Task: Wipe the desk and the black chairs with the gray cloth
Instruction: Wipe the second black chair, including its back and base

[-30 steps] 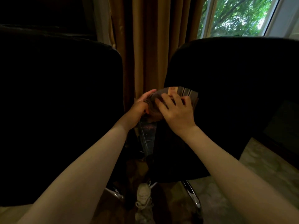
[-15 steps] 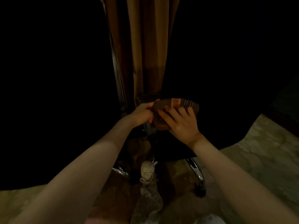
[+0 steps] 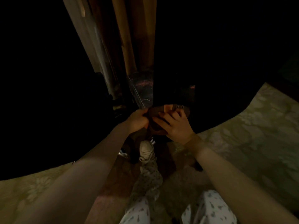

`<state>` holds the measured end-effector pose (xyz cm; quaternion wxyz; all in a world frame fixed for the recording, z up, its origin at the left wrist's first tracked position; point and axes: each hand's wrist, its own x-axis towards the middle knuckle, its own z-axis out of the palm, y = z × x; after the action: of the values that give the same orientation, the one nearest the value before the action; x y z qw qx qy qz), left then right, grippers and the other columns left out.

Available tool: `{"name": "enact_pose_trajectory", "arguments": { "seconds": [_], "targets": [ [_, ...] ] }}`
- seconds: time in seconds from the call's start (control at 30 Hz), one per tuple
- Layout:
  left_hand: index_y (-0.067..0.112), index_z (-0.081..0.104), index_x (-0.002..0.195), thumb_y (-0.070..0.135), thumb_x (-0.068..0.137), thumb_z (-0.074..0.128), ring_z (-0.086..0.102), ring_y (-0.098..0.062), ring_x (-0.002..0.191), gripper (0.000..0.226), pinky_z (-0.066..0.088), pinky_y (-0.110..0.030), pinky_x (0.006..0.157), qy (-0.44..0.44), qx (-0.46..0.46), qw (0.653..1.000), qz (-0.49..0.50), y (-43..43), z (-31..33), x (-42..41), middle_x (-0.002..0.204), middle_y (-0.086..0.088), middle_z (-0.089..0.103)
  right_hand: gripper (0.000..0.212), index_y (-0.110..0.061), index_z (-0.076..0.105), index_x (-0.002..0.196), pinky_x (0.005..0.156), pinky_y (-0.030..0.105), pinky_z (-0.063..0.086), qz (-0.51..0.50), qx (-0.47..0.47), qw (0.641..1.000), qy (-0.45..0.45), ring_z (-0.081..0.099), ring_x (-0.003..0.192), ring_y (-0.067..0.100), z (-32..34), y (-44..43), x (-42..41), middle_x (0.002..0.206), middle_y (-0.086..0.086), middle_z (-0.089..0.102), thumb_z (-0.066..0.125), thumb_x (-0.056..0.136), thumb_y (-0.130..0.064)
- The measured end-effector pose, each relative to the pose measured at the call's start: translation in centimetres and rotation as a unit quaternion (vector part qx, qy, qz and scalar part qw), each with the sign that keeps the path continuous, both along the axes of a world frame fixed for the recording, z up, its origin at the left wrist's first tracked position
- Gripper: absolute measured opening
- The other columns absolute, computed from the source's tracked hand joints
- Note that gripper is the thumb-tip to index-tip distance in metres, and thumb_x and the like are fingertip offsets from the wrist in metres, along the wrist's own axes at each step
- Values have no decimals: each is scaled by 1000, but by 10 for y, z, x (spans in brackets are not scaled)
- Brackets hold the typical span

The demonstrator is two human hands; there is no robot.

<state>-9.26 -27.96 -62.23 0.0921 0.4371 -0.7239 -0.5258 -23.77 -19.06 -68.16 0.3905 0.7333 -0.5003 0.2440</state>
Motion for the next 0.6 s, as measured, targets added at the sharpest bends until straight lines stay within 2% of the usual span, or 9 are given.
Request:
{"name": "enact_pose_trajectory", "arguments": {
  "seconds": [0.1, 0.13, 0.2, 0.27, 0.33, 0.4, 0.5, 0.57, 0.6],
  "targets": [
    [-1, 44, 134, -20, 86, 34, 59, -23, 92, 53, 46, -19, 70, 50, 29, 996, 67, 8, -22, -3, 104, -15, 60, 56, -19, 46, 122, 76, 38, 30, 3, 37, 999, -29, 42, 93, 26, -17, 3, -2, 116, 4, 43, 59, 68, -16],
    [1, 36, 139, -20, 89, 30, 55, -29, 109, 55, 44, -19, 76, 83, 48, 991, 95, 11, -23, -7, 119, -19, 54, 53, -20, 45, 122, 77, 38, 30, 4, 44, 998, -45, 41, 92, 26, -17, 1, -3, 116, 4, 43, 56, 70, -17],
    [6, 25, 145, -16, 92, 30, 43, -26, 123, 57, 40, -18, 87, 87, 44, 992, 83, 8, -28, -14, 132, -13, 44, 51, -20, 45, 121, 77, 37, 30, 8, 64, 995, -79, 40, 92, 26, -18, 0, -1, 115, 4, 42, 47, 70, -20],
    [13, 18, 148, 5, 91, 45, 35, -19, 128, 63, 30, -19, 104, 14, -3, 999, 29, 2, -42, -14, 137, -4, 36, 48, -20, 47, 119, 76, 36, 31, 21, 96, 987, -124, 40, 95, 27, -27, 4, 3, 116, 4, 43, 43, 72, -24],
    [18, 15, 150, 25, 81, 51, 26, -30, 137, 78, 22, -38, 114, -168, -68, 983, -12, 4, -61, -12, 147, -10, 28, 46, -18, 57, 115, 77, 39, 40, 31, 136, 979, -152, 41, 98, 28, -42, 12, 6, 112, 7, 52, 42, 72, -26],
    [11, 17, 148, 16, 87, 51, 22, -34, 138, 70, 20, -42, 115, -234, -73, 969, 30, 19, -86, -14, 149, -17, 24, 48, -14, 69, 106, 73, 43, 52, 14, 190, 969, -159, 40, 102, 28, -61, 21, 6, 104, 12, 64, 51, 63, -22],
    [2, 34, 138, 7, 86, 56, 37, -35, 131, 57, 33, -37, 107, -147, 12, 972, 181, 49, -110, -23, 135, -19, 43, 70, -16, 72, 102, 68, 42, 54, -39, 297, 938, -177, 41, 101, 25, -81, 30, -2, 101, 10, 67, 79, 32, -10],
    [3, 49, 114, 3, 85, 58, 47, -35, 122, 30, 42, -34, 95, -115, 55, 967, 222, 66, -115, -29, 114, -19, 55, 77, -15, 73, 98, 69, 40, 56, -45, 319, 921, -218, 43, 99, 23, -91, 37, -14, 98, 8, 68, 82, 23, -4],
    [5, 52, 106, 1, 84, 59, 49, -36, 120, 23, 42, -35, 95, -99, 63, 967, 225, 70, -116, -33, 114, -19, 56, 78, -13, 73, 97, 69, 40, 57, -48, 317, 919, -231, 46, 98, 23, -91, 43, -22, 97, 8, 69, 84, 20, -3]
  ]
}}
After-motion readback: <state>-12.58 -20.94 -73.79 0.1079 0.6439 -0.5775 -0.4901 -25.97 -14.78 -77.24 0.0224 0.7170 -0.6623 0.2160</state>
